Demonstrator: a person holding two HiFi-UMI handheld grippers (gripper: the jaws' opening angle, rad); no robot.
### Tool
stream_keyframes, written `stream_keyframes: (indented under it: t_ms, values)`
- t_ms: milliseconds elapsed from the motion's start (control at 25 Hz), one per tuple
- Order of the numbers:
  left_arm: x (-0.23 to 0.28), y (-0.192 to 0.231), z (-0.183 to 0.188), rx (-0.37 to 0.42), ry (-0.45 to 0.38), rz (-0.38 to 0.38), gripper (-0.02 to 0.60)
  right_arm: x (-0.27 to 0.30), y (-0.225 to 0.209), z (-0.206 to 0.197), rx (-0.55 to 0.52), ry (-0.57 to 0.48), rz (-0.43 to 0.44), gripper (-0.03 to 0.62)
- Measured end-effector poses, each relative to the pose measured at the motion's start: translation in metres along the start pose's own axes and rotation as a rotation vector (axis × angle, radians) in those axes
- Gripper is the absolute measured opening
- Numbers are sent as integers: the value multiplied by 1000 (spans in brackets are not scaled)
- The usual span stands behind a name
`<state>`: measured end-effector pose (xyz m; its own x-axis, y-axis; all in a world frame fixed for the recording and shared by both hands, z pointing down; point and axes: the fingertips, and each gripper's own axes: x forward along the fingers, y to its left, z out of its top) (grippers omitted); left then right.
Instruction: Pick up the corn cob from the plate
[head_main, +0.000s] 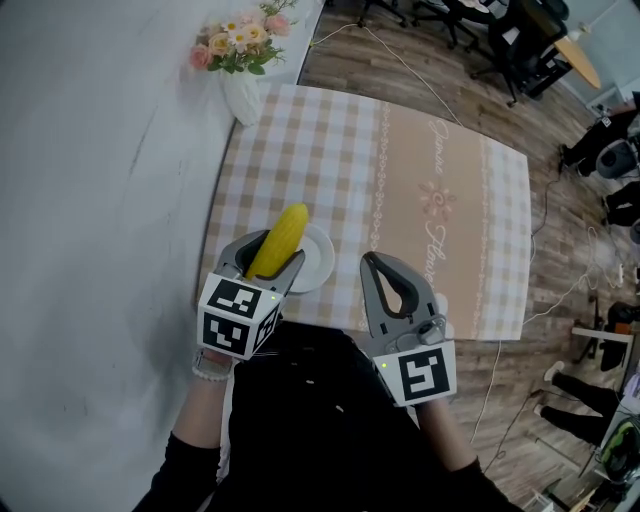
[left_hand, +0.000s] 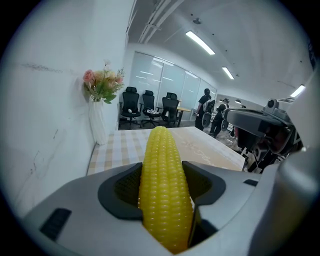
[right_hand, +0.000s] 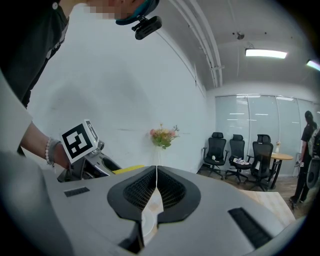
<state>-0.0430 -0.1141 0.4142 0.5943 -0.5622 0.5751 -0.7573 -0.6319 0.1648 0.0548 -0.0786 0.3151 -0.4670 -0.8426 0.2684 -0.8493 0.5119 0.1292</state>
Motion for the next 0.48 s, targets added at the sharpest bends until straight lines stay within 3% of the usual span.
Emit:
stream_keyframes:
  t_ms: [480]
  values:
    - [-33,15,19,-33,-67,48,253,7,8,14,-24,-35,26,43]
